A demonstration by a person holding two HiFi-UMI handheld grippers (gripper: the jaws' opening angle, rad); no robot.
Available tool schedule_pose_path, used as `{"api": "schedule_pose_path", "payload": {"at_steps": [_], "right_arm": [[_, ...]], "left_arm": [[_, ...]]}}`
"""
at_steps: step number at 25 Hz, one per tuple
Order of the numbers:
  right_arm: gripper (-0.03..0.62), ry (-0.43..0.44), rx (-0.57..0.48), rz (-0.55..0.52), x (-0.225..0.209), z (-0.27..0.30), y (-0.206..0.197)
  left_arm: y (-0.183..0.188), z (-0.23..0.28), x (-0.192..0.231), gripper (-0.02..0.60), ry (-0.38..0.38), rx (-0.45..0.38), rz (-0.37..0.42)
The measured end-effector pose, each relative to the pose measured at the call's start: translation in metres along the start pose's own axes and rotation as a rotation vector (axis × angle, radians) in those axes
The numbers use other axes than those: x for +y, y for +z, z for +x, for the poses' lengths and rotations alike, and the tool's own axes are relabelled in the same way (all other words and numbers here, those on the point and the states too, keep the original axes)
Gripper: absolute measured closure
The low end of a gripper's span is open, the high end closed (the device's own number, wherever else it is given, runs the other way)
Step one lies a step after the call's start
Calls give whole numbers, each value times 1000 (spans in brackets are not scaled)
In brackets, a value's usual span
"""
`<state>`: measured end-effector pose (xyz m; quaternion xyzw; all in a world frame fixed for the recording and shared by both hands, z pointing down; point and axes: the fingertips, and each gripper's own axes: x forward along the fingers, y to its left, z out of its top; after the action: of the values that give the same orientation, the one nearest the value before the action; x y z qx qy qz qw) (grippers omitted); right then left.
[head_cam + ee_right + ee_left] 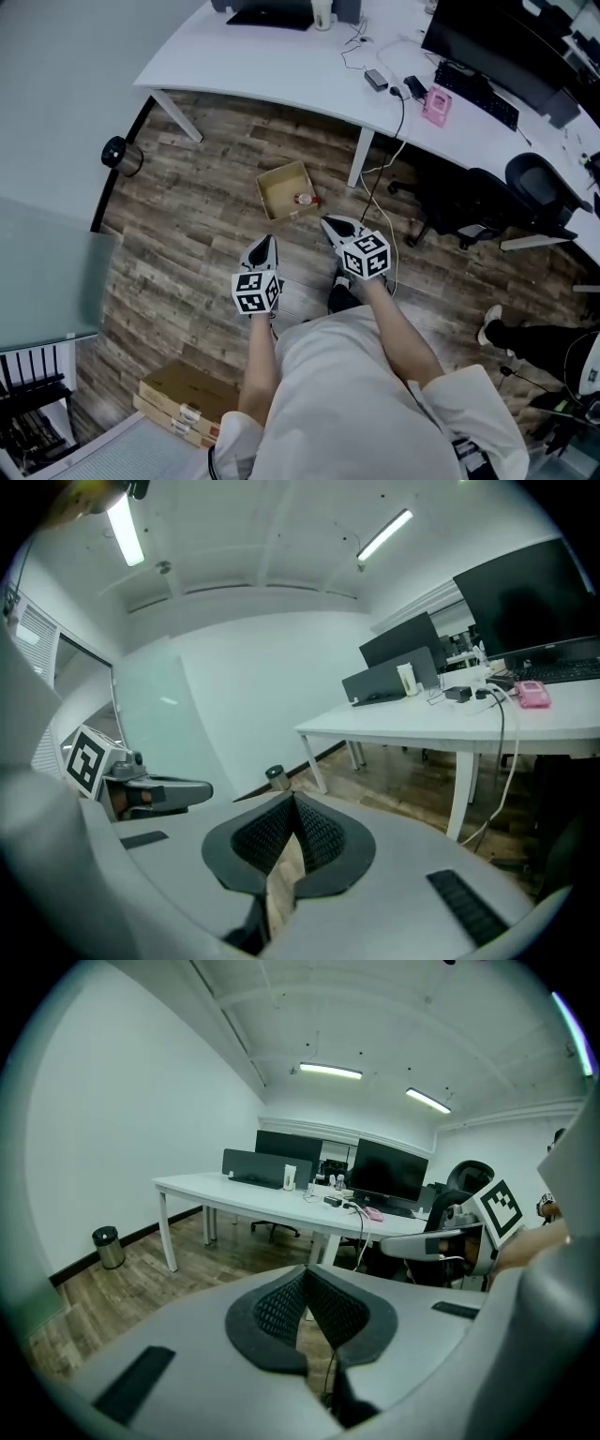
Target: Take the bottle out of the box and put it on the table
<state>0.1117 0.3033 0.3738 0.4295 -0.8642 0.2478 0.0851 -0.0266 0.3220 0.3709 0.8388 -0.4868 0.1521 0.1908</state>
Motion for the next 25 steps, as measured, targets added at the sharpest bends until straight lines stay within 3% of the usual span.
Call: {"api": "schedule_pose_path", "payload": {"at_steps": [8,15,25], "right_arm": [[554,69,15,-40,-63,31,37],[554,94,82,-9,-102,41,25],[554,113,140,5,-123,60,18]], "left_arm": [[37,68,5,568,49,15,11],[39,98,6,568,96,53,-23],[40,118,17,568,129,68,-54]]}}
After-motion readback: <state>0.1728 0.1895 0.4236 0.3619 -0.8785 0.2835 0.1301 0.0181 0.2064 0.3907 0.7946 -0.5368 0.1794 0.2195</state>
